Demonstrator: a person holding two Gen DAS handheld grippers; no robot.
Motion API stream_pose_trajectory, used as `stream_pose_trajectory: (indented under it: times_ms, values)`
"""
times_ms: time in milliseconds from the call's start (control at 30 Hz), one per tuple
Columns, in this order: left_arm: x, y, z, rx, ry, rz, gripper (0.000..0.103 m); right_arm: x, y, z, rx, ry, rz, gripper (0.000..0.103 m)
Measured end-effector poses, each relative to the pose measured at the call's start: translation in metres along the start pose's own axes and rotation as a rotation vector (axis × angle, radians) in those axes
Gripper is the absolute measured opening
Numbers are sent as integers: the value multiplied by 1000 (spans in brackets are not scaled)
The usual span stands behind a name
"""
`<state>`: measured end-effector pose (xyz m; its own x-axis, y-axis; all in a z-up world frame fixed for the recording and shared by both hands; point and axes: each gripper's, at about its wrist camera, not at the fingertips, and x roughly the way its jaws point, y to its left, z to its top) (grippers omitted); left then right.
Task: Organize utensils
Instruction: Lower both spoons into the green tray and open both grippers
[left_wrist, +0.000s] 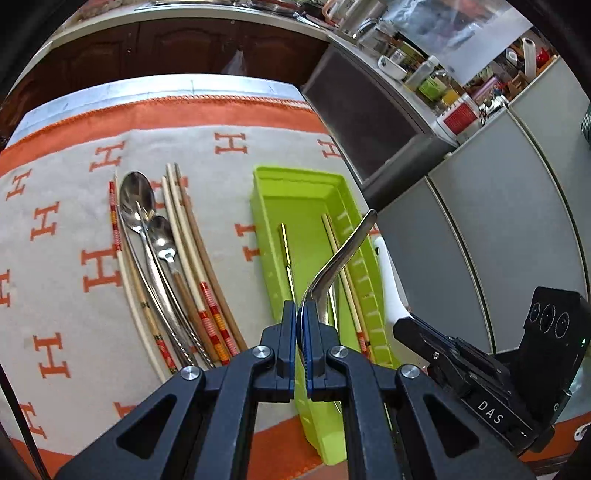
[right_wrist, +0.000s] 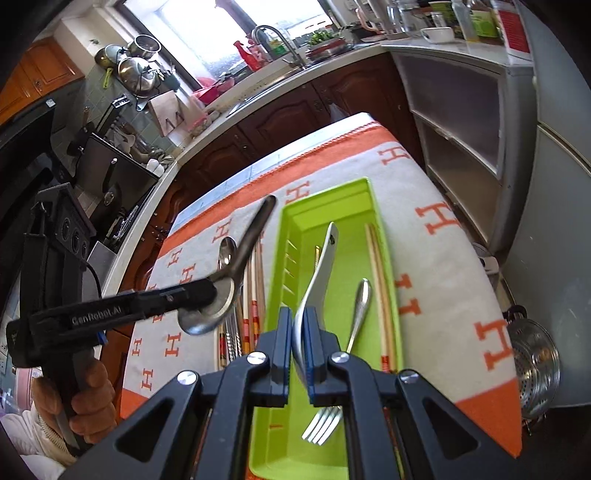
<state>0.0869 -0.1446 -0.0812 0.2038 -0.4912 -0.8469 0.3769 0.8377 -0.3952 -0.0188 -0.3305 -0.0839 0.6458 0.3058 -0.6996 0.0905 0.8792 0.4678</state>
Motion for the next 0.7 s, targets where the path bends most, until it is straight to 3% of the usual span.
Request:
stream_pose_trajectory:
  times_ms: [333, 500, 567, 700]
  values:
    - [40, -32, -37, 73, 157, 62, 3, -11, -10, -23, 2, 28, -10, 6]
    - [42, -41, -46, 120, 206, 57, 20, -8, -7, -32, -14, 58, 0, 6]
    - [38, -46, -48, 140, 196, 54, 30, -5, -4, -35, -22, 67, 6, 6]
    - [22, -49, -51, 163, 157, 84, 38, -2, -2, -38, -29, 81, 12, 6]
